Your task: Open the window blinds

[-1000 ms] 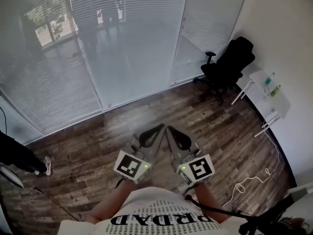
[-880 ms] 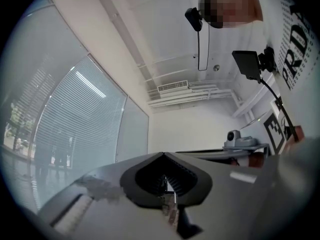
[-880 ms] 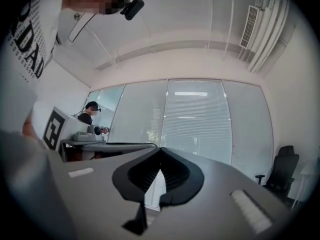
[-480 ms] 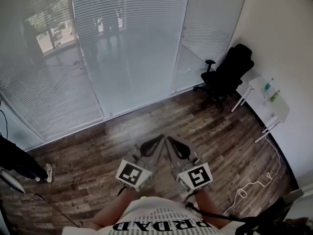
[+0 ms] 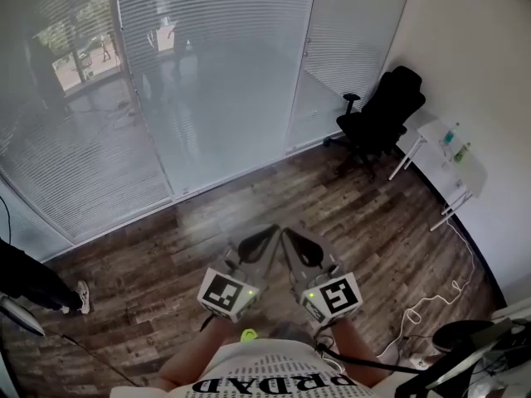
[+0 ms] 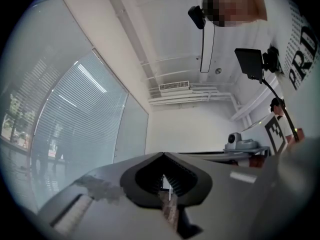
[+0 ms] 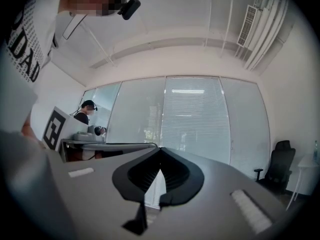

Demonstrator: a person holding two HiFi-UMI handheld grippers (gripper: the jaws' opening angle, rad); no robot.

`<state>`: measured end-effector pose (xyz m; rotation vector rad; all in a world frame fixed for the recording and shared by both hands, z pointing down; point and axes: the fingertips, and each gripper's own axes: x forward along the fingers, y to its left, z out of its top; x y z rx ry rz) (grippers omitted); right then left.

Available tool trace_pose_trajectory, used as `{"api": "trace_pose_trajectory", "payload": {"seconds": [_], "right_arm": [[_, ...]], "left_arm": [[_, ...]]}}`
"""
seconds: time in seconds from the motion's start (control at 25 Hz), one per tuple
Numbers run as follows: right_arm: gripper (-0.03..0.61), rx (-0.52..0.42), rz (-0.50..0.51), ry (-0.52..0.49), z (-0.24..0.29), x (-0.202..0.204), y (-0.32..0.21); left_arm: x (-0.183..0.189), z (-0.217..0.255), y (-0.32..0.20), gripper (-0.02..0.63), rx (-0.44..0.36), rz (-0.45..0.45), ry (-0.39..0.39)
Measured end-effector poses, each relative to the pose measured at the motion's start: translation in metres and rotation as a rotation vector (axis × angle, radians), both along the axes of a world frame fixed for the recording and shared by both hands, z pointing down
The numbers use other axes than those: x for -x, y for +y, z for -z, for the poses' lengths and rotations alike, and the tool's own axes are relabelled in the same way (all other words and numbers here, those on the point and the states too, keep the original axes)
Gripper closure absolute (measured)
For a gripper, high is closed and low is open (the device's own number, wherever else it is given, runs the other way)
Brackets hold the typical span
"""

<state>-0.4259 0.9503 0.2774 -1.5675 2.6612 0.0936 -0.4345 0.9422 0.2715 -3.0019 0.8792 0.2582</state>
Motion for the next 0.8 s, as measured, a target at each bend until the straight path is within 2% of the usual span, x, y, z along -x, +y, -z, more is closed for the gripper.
{"api": "trace_pose_trajectory", "payload": {"seconds": [0.08,0.32,0.48,0.8], "right_arm": [[0.571,-0.002,-0.005,0.000,0.000,0.000,-0.004],[0.571,0.000,-0.004,-0.002,-0.006,-0.009,-0.019],[0.571,0.008,0.012,-0.007,-0.013,-0.014,-0.040],[0.571,0.004,0.041,-0.001,-0.012,-0.050,-0.094]], "left_arm": [[0.000,0.000,-0.005,0.622,0.005,0.002,0.011],[-0.007,-0.016,-0.021,0.622,-0.029,0.009,-0.047],[-0.012,-0.020,-0.041,0.623,0.013,0.027,-0.024],[-0.049,-0.021,-0.094,0.622,0.008,0.051,-0.033]]}}
